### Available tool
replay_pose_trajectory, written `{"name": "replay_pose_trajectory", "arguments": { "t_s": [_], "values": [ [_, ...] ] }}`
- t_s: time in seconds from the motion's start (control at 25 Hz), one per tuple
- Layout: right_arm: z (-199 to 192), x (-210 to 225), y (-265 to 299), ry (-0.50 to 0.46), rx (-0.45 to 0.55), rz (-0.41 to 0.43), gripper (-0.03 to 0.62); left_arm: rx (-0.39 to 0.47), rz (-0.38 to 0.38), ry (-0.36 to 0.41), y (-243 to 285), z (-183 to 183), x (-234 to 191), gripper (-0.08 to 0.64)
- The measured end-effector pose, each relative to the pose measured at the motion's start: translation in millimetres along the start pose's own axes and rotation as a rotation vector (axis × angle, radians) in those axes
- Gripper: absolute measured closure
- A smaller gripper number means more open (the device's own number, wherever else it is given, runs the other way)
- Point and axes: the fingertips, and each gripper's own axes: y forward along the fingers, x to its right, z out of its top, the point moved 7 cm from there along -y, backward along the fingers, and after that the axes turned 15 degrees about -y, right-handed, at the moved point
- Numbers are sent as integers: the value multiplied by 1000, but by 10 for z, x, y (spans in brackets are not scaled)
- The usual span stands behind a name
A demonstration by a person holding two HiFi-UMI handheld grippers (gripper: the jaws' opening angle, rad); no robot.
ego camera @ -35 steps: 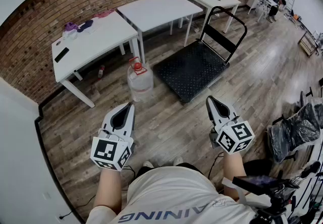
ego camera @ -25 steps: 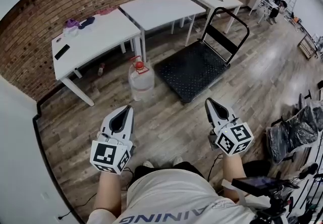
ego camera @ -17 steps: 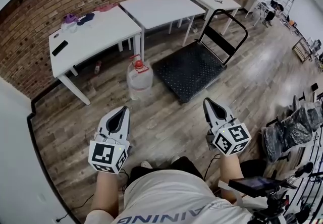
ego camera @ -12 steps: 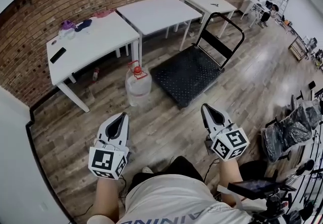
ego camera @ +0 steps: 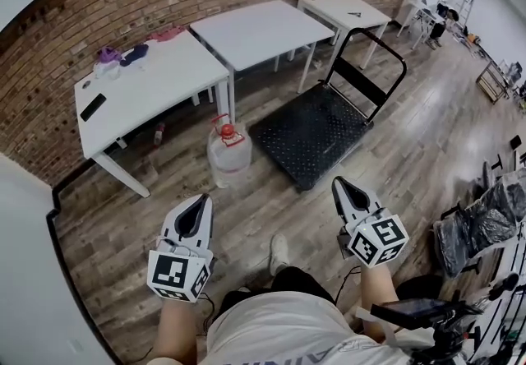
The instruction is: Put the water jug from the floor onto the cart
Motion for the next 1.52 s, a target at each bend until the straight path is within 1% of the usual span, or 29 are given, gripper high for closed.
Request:
{"name": "replay_pose_trajectory", "arguments": {
  "t_s": [0.2,0.52,0.76,0.88,1.08,1.28,1.44,1.52],
  "values": [
    [-89,383,497,20,18,30,588,-9,42,6,512,80,-131,558],
    [-160,1207,1204,24,31,70,588,3,95,33,1424,325,-110,558],
    [-293,1563,1731,45,35,139,588,-4,167,36,1843,406,-158,558],
    [-348,1637,1945,54,34,166,588,-17,193,43,1982,413,-219,558],
    [-430,1625,2231,78,14,189,588,-33,219,30,2119,438,-425,558],
    [-402,1564,2476,59,-8,167,588,-42,197,47,2243,492,-719,558],
    [-249,1478,2742,31,-20,149,588,-24,170,29,2351,583,-1080,558],
    [-171,1360,2899,14,-30,152,588,-16,168,43,2355,637,-1289,558]
  ]
}}
